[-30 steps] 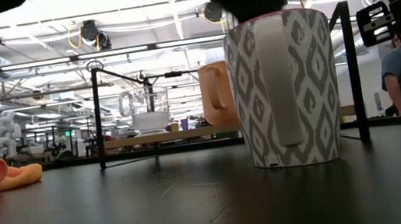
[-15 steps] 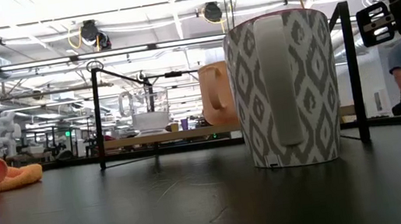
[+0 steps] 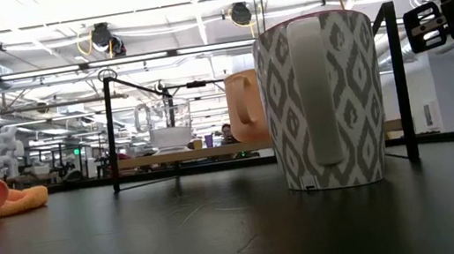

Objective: Stack small to large cups/mugs on shelf
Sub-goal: Put the gray patterned mug on the shelf

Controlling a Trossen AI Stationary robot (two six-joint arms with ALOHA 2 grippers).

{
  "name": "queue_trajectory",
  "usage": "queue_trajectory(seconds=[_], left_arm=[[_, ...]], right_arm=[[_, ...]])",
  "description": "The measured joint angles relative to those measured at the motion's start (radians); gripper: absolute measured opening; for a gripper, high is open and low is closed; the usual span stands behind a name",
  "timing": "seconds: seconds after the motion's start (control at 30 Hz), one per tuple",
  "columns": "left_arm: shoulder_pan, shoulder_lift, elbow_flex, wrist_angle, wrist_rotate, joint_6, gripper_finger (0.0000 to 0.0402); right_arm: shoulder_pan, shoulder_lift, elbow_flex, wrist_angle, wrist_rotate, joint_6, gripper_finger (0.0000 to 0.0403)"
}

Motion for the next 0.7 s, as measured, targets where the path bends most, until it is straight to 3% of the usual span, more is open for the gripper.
queue_trajectory(seconds=[0.13, 0.33, 0.7], left_arm=[[-0.012, -0.010, 0.000, -0.072, -0.001, 0.023, 0.0192], [-0.027, -0.030, -0.001, -0.118, -0.011, 0.024, 0.0019], [-0.055, -0.136, -0.001, -0.139, -0.139, 0.008, 0.0002]], right_arm=[[0.000, 0.000, 0.000, -0.003, 0.000, 0.000, 0.0000], [0.000, 0.000, 0.000, -0.003, 0.000, 0.004, 0.0000], [0.000, 0.000, 0.000, -0.004, 0.000, 0.008, 0.0000]])
